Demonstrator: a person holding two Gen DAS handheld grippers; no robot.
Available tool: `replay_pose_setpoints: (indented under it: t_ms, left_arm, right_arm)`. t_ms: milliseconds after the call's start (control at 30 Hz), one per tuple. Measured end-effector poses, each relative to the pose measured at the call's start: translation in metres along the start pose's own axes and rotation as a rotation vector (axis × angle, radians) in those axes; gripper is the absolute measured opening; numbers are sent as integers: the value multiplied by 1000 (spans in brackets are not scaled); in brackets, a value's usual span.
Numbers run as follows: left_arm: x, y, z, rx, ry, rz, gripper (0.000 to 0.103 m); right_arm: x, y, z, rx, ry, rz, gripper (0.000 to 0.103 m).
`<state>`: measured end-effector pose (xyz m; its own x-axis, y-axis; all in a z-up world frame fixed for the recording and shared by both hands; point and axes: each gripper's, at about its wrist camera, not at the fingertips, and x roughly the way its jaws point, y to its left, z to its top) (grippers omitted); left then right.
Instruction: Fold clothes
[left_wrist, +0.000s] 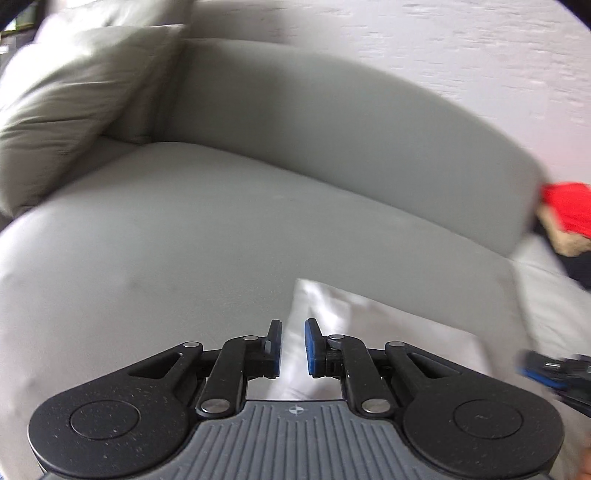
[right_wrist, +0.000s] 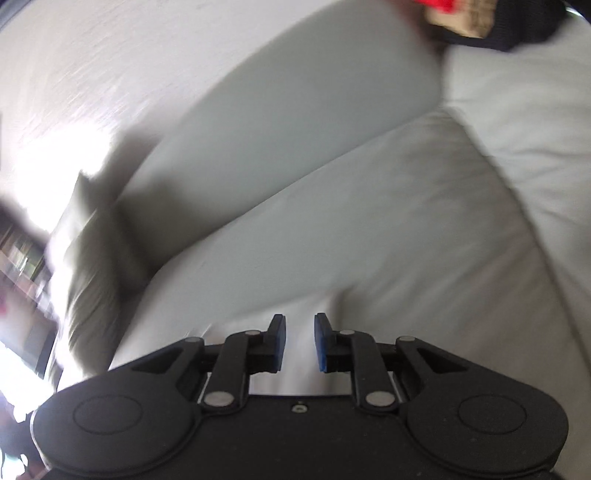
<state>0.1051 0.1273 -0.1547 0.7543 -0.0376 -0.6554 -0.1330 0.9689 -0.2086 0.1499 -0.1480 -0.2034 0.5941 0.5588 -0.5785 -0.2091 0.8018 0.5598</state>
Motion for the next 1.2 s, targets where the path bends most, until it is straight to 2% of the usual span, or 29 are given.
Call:
replay_pose_setpoints:
  t_ms: [67, 100, 167, 267, 333, 367, 500, 567, 667, 733, 900, 1033, 1133, 1200]
  left_arm:
    - [9, -25, -5, 112, 40, -33, 5]
    - [13, -32, -12, 178, 75, -26, 4]
    - [23, -44, -25, 286, 148, 45, 6]
    - [15, -43, -36, 354, 151, 141, 6]
    - [4, -35, -41, 357, 162, 194, 8]
    - [-4, -27, -45, 340, 170, 214, 8]
    - [-37, -6, -50, 275, 186, 235, 10]
    - [-51, 3, -50, 205, 158, 214, 10]
    - [-71, 13, -48, 100, 74, 123, 10]
    - [-75, 9, -48, 94, 21, 85, 10]
    - [-59, -20, -49, 154, 23, -55, 11]
    - [-49, -45, -62, 262, 82, -62, 10]
    - [-46, -55, -80, 359, 143, -61, 10]
    - [-48, -57, -92, 421, 162, -50, 10]
  right_arm:
    - [4, 23, -14, -158, 47, -13, 18]
    - [9, 34, -21, -241, 73, -29, 18]
    - [14, 44, -36, -374, 129, -65, 17]
    - [7, 53, -53, -516, 165, -111, 16]
    - [-10, 51, -56, -518, 188, -138, 16]
    - [-19, 48, -58, -513, 200, -152, 20]
    - [-56, 30, -63, -413, 196, -187, 23]
    - [-73, 21, -67, -348, 174, -180, 24]
    - [-92, 13, -68, -271, 114, -138, 25]
    - [-95, 17, -67, -276, 71, -91, 25]
    - [-84, 43, -73, -371, 47, 48, 24]
    - [-63, 64, -86, -452, 96, 108, 20]
    - [-55, 72, -103, -541, 171, 87, 20]
    - [-62, 74, -115, -617, 187, 59, 20]
